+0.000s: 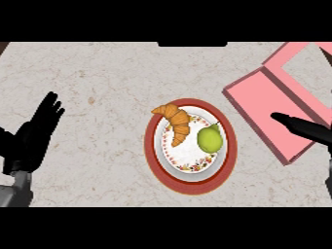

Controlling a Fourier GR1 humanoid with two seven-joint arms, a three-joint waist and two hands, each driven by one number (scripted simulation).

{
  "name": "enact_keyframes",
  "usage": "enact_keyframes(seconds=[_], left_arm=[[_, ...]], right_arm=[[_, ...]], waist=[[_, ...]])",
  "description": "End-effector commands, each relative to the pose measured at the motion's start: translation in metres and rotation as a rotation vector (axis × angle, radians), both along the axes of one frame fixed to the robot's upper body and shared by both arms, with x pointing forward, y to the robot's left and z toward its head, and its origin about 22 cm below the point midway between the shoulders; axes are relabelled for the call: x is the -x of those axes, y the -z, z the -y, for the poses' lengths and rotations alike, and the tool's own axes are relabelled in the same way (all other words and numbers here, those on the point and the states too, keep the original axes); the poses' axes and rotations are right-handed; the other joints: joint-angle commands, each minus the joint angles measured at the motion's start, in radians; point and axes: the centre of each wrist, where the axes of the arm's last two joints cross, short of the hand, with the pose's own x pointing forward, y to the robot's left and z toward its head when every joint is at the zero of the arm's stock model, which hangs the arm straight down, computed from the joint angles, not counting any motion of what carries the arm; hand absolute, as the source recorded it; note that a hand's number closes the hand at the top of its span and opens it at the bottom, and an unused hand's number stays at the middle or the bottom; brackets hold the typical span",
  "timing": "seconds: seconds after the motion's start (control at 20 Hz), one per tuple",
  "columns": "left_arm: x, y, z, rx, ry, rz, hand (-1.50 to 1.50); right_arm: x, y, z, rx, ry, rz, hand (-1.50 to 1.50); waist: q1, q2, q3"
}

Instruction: Pick the pear from the plate and place it in the cardboard box

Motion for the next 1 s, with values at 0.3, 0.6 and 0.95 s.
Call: enact_keyframes(seconds=[0.3, 0.6, 0.95], left_arm=[[0.008, -0.02, -0.027, 0.049, 0.001, 0.003, 0.0], [0.012, -0.024, -0.012, 0.045, 0.05, 0.001, 0.0], [0.011, -0.025, -0.013, 0.05, 0.063, -0.006, 0.0]], right_arm=[[0.037, -0.025, -0.048, 0.294, -0.117, -0.223, -1.5], [0.026, -0.044, -0.05, 0.524, -0.202, -0.631, -1.5], [0.002, -0.092, -0.097, 0.558, -0.331, -0.926, -1.5]], waist=[[0.011, 0.007, -0.003], [0.049, 0.009, -0.005], [0.048, 0.013, 0.0]])
